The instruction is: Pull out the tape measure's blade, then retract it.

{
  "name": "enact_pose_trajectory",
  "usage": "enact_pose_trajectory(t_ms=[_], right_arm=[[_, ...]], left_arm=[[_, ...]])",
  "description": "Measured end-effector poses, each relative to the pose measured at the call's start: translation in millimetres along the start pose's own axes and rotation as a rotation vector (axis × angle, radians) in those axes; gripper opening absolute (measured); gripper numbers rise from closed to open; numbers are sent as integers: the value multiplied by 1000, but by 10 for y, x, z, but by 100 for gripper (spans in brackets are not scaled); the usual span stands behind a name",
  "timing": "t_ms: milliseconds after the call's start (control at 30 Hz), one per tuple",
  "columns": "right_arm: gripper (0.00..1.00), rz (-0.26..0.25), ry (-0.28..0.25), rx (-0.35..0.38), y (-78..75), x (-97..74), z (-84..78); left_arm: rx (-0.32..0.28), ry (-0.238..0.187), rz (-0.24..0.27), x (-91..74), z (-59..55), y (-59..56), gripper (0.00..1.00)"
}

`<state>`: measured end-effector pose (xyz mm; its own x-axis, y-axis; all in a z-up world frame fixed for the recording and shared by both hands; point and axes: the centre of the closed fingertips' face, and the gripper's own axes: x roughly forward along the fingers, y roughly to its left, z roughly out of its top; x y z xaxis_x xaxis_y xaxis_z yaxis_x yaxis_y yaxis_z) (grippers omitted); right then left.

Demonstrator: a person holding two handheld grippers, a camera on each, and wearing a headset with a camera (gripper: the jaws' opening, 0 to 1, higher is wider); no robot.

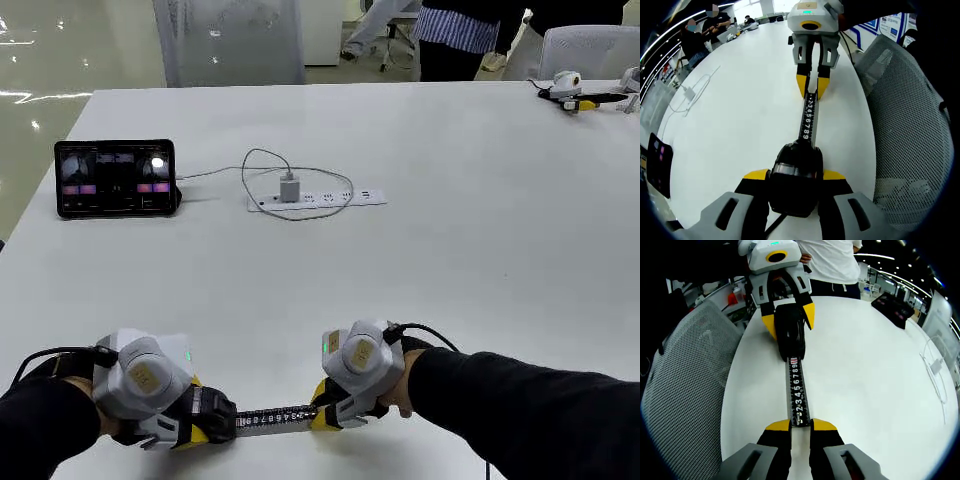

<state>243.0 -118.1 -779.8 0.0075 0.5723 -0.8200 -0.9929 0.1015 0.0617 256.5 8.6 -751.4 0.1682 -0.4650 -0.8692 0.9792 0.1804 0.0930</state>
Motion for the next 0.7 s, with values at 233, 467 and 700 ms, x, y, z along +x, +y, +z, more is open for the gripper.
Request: enact_pose_trajectory(t_ms=[233,467,700], right_arm=[[9,-5,4,8,-4,-54,-72],[9,-7,6,14,-15,-102,-142],[9,-10,4,23,-19,-126,-176]], left_arm=[[1,2,-2,5,-6,7,32],[1,-1,-2,1,-8,8,32],[2,-3,-4,5,-4,7,32]])
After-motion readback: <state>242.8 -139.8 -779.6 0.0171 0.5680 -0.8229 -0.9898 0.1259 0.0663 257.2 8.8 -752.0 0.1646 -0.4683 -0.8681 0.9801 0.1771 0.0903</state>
